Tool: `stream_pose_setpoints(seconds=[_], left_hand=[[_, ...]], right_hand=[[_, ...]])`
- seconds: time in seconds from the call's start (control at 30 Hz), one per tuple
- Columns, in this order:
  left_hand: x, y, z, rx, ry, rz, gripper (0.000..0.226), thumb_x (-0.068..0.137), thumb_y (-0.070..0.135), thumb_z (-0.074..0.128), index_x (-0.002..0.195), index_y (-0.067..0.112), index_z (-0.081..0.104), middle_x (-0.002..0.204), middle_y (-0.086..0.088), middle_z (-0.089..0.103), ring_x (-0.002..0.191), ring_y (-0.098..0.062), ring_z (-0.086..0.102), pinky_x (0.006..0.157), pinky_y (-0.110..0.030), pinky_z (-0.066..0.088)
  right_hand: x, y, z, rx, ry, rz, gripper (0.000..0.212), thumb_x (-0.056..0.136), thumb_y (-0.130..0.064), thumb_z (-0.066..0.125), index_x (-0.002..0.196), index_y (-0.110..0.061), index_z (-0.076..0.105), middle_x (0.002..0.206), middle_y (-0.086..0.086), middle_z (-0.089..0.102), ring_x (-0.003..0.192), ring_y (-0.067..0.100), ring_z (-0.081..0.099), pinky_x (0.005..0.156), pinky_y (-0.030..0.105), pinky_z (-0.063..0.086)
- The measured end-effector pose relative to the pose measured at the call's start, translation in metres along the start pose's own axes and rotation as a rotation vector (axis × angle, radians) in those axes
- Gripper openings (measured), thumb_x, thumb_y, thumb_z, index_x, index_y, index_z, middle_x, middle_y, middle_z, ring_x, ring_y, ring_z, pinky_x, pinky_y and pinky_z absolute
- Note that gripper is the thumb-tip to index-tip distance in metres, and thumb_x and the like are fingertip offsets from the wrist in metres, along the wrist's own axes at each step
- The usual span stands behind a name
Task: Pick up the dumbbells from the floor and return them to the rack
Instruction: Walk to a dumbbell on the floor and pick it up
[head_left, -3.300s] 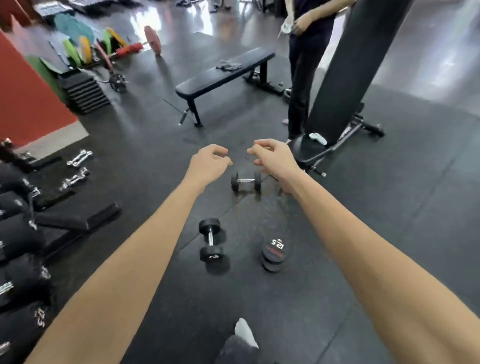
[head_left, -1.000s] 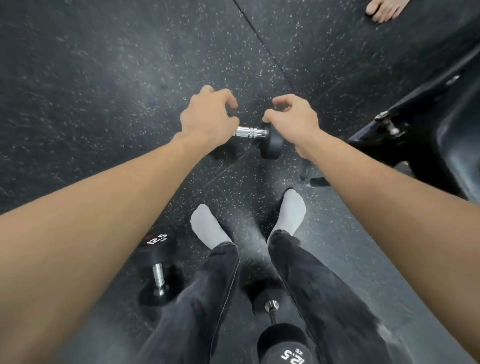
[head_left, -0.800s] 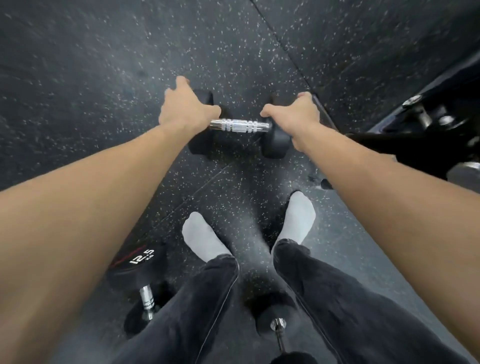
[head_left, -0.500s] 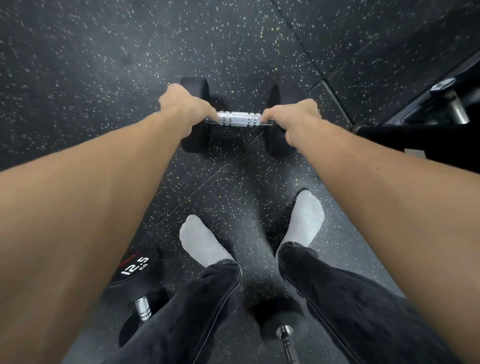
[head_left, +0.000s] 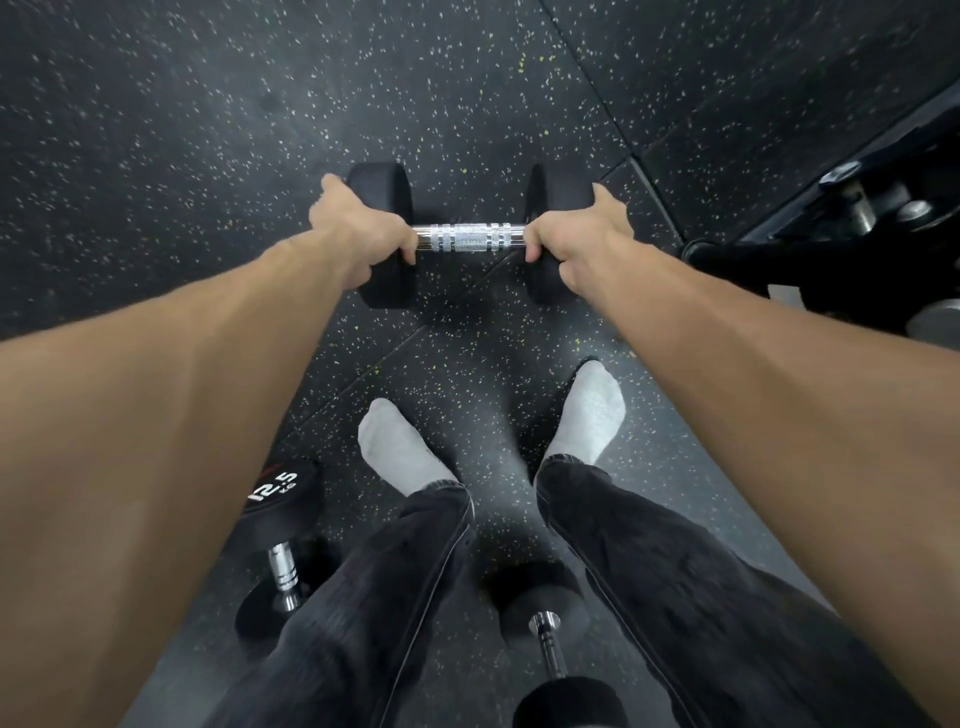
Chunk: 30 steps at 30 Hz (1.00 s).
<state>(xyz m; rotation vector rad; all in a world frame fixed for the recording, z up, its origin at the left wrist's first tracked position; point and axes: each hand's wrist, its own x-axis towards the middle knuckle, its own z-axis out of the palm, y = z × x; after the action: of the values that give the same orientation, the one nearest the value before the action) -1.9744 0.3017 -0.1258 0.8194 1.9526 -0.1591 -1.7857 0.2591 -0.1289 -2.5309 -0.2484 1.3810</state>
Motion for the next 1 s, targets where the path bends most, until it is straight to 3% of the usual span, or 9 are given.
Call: stream_pose_setpoints(seconds=[0.2, 0.3, 0.43, 0.53, 0.63, 0.73, 0.83, 0.9, 1.0], left_hand=[[-0.061, -0.001, -0.050, -0.052, 0.035, 0.021, 0.087, 0.069, 0.009, 0.087, 0.141, 0.009, 0.039, 0.136, -0.009, 0.048, 0.110, -0.025, 0.046, 0.078, -0.032, 0.045], [-0.093, 0.001, -0.084, -0.067, 0.069, 0.040, 0.087, 0.067, 0.012, 0.087, 0.140, 0.007, 0.040, 0.132, -0.009, 0.048, 0.115, -0.026, 0.048, 0.077, -0.033, 0.045], [-0.138, 0.005, -0.140, -0.102, 0.114, 0.062, 0.094, 0.060, 0.015, 0.091, 0.139, 0.006, 0.041, 0.132, -0.009, 0.049, 0.117, -0.026, 0.051, 0.082, -0.036, 0.053], [-0.180, 0.004, -0.188, -0.119, 0.145, 0.074, 0.100, 0.055, 0.017, 0.092, 0.140, 0.005, 0.041, 0.133, -0.010, 0.051, 0.118, -0.028, 0.054, 0.089, -0.041, 0.057], [-0.239, 0.006, -0.245, -0.126, 0.168, 0.079, 0.094, 0.058, 0.020, 0.092, 0.137, 0.005, 0.044, 0.125, -0.009, 0.053, 0.109, -0.025, 0.054, 0.072, -0.035, 0.053], [-0.306, 0.002, -0.301, -0.121, 0.201, 0.080, 0.090, 0.057, 0.023, 0.092, 0.133, 0.005, 0.047, 0.122, -0.009, 0.056, 0.106, -0.027, 0.056, 0.056, -0.031, 0.043], [-0.370, -0.003, -0.348, -0.113, 0.245, 0.058, 0.092, 0.054, 0.025, 0.091, 0.132, 0.005, 0.048, 0.123, -0.012, 0.057, 0.111, -0.030, 0.057, 0.063, -0.036, 0.049], [-0.415, -0.013, -0.375, -0.111, 0.279, 0.054, 0.088, 0.056, 0.026, 0.091, 0.130, 0.004, 0.048, 0.119, -0.012, 0.056, 0.109, -0.031, 0.058, 0.058, -0.034, 0.046], [-0.477, -0.029, -0.413, -0.132, 0.371, 0.034, 0.071, 0.055, 0.026, 0.090, 0.113, 0.003, 0.057, 0.106, -0.009, 0.059, 0.096, -0.027, 0.060, 0.050, -0.030, 0.038]], right_hand=[[-0.073, -0.038, -0.037, -0.125, -0.076, -0.095, 0.100, 0.066, 0.005, 0.075, 0.156, -0.021, 0.042, 0.113, -0.002, 0.055, 0.104, 0.019, 0.053, 0.078, 0.027, 0.050], [-0.117, -0.060, -0.052, -0.173, -0.094, -0.167, 0.107, 0.066, 0.001, 0.077, 0.160, -0.021, 0.033, 0.122, 0.000, 0.058, 0.107, 0.021, 0.055, 0.079, 0.029, 0.052], [-0.181, -0.093, -0.070, -0.276, -0.085, -0.277, 0.094, 0.052, -0.009, 0.079, 0.142, -0.020, 0.055, 0.110, -0.002, 0.067, 0.102, 0.023, 0.067, 0.078, 0.032, 0.060], [-0.237, -0.122, -0.088, -0.406, -0.100, -0.370, 0.092, 0.060, -0.014, 0.084, 0.146, -0.015, 0.051, 0.111, -0.003, 0.060, 0.097, 0.022, 0.060, 0.074, 0.029, 0.053], [-0.303, -0.152, -0.110, -0.501, -0.126, -0.455, 0.078, 0.070, -0.015, 0.085, 0.141, -0.010, 0.054, 0.104, 0.000, 0.050, 0.093, 0.021, 0.052, 0.077, 0.031, 0.052], [-0.377, -0.173, -0.129, -0.545, -0.153, -0.498, 0.051, 0.067, -0.017, 0.087, 0.109, -0.015, 0.057, 0.098, 0.002, 0.054, 0.085, 0.022, 0.056, 0.075, 0.031, 0.055], [-0.442, -0.189, -0.148, -0.542, -0.175, -0.540, 0.040, 0.067, -0.017, 0.086, 0.076, -0.011, 0.047, 0.076, 0.000, 0.052, 0.061, 0.013, 0.050, 0.067, 0.028, 0.050], [-0.485, -0.193, -0.161, -0.587, -0.217, -0.581, 0.045, 0.069, -0.018, 0.086, 0.071, -0.012, 0.041, 0.071, -0.001, 0.047, 0.058, 0.011, 0.044, 0.066, 0.029, 0.048], [-0.544, -0.205, -0.172, -0.641, -0.263, -0.679, 0.041, 0.060, -0.022, 0.087, 0.074, -0.011, 0.050, 0.075, 0.001, 0.056, 0.061, 0.015, 0.052, 0.061, 0.028, 0.052]])
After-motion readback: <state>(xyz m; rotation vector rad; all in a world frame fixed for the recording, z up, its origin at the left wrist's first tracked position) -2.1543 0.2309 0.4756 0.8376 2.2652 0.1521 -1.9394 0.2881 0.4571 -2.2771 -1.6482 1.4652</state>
